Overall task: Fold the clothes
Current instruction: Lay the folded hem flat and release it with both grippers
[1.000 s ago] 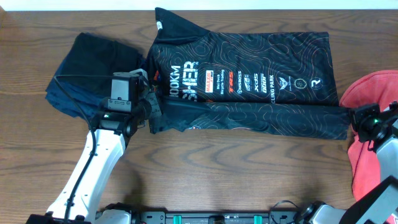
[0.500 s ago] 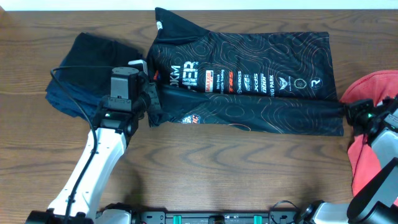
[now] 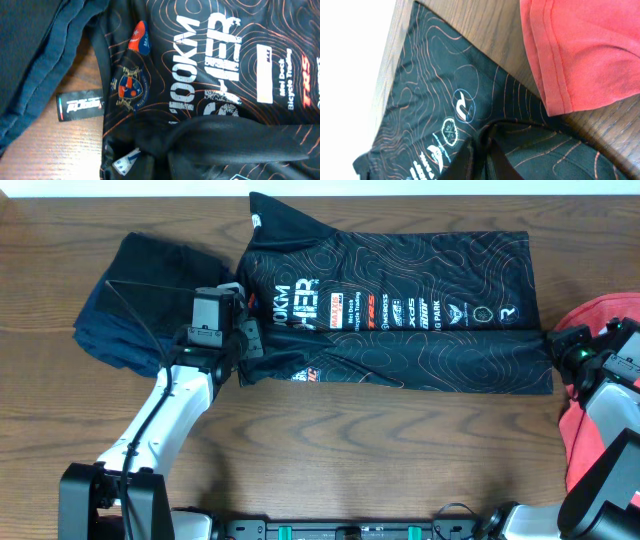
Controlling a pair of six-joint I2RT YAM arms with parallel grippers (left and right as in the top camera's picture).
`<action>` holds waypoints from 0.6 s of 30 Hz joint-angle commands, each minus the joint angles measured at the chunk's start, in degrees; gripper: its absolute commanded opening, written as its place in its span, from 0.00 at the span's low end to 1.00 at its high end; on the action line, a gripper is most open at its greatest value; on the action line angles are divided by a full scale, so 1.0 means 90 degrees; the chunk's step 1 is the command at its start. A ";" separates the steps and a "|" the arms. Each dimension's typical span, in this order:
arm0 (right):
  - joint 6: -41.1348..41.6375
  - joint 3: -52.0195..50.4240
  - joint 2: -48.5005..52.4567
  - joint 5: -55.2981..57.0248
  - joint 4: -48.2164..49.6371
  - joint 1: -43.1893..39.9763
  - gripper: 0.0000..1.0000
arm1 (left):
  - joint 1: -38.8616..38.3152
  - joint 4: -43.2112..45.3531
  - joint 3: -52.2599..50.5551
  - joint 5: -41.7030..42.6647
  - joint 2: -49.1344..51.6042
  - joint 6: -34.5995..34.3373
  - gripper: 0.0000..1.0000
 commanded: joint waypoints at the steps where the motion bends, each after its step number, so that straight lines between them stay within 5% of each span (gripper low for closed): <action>1: 0.0002 0.0109 0.0063 0.0158 0.0070 0.0041 0.44 | 0.0012 0.0058 0.0124 -0.0146 0.0039 0.0083 0.33; 6: -0.0340 0.0109 0.0061 -0.0248 0.0075 -0.0010 0.64 | 0.0138 -0.0279 0.0284 -0.0143 -0.0015 0.0085 0.65; 18: -0.1620 0.0114 -0.0566 -0.1848 -0.1188 0.0092 0.54 | 0.0277 -0.2033 0.0702 0.0862 -0.0364 0.0087 0.75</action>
